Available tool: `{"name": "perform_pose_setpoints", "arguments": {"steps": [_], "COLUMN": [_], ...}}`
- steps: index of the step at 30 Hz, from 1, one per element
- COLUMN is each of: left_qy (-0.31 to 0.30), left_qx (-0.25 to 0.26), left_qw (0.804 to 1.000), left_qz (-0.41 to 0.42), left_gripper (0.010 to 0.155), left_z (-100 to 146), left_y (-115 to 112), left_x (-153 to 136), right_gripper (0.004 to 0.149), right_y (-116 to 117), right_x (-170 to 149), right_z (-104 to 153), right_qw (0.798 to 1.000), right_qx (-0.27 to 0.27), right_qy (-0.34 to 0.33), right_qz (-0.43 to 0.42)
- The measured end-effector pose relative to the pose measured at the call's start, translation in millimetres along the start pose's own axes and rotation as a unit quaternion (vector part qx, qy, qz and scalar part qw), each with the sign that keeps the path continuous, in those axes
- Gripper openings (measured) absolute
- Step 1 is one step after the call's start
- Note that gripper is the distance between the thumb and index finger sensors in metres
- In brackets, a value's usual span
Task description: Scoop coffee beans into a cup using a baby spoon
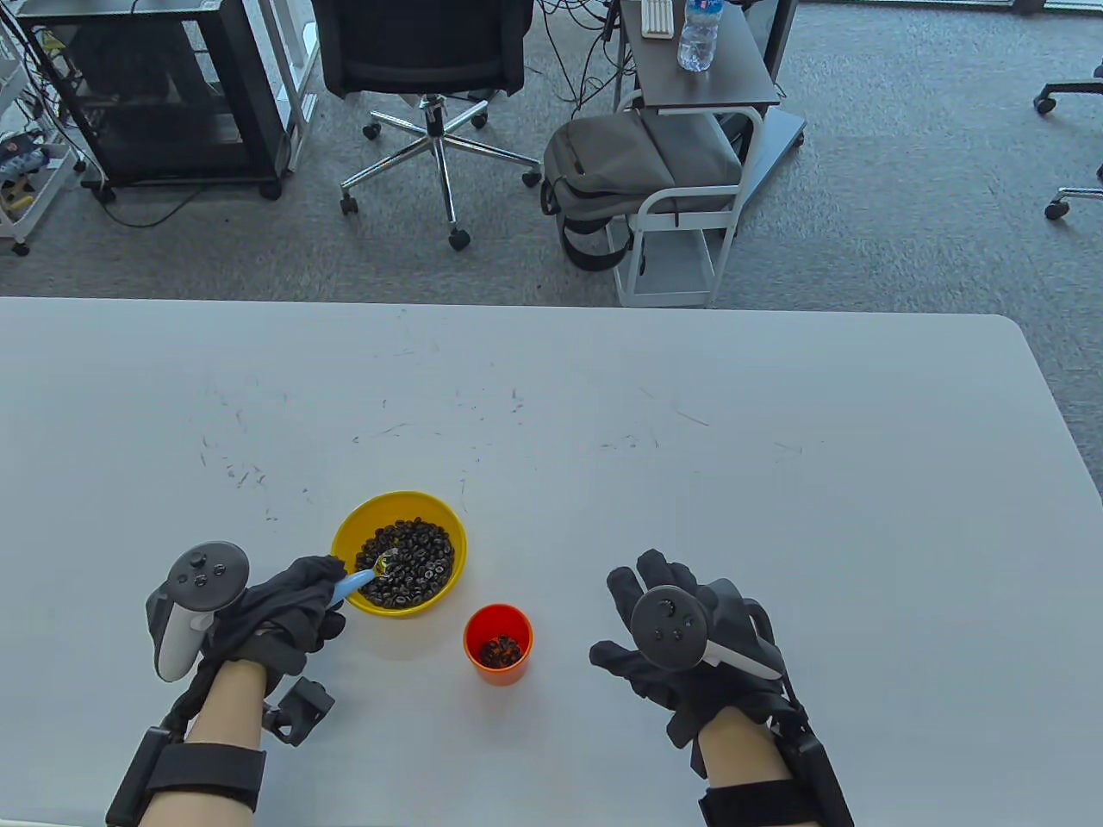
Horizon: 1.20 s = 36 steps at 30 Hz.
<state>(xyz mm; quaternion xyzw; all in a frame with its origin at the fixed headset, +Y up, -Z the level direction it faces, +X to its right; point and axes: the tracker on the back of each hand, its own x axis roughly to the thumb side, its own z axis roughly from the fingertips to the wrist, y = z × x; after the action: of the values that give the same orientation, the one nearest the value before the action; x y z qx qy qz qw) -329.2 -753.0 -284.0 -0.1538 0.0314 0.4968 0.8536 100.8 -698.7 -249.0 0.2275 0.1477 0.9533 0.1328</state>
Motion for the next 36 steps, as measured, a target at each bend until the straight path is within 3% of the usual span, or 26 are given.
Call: {"name": "perform_pose_setpoints", "arguments": {"steps": [18, 27, 36], "left_qy": [0.026, -0.008, -0.036], "left_qx": [0.003, 0.02, -0.009], "left_qw": [0.994, 0.989, 0.99], "left_qz": [0.103, 0.148, 0.134], "left_gripper": [0.046, 0.045, 0.045], "left_z": [2.2, 8.1, 8.2], "left_y": [6.2, 16.5, 10.1], "left_x": [-8.8, -3.5, 7.7], "right_gripper": [0.083, 0.083, 0.083], "right_y": [0.1, 0.0, 0.2], "right_x": [-0.7, -0.9, -1.0], "right_z": [0.2, 0.0, -0.3], "right_qw": [1.0, 1.0, 1.0], "right_qx": [0.003, 0.002, 0.003], "right_qy": [0.001, 0.0, 0.0], "right_qz": [-0.004, -0.005, -0.006]}}
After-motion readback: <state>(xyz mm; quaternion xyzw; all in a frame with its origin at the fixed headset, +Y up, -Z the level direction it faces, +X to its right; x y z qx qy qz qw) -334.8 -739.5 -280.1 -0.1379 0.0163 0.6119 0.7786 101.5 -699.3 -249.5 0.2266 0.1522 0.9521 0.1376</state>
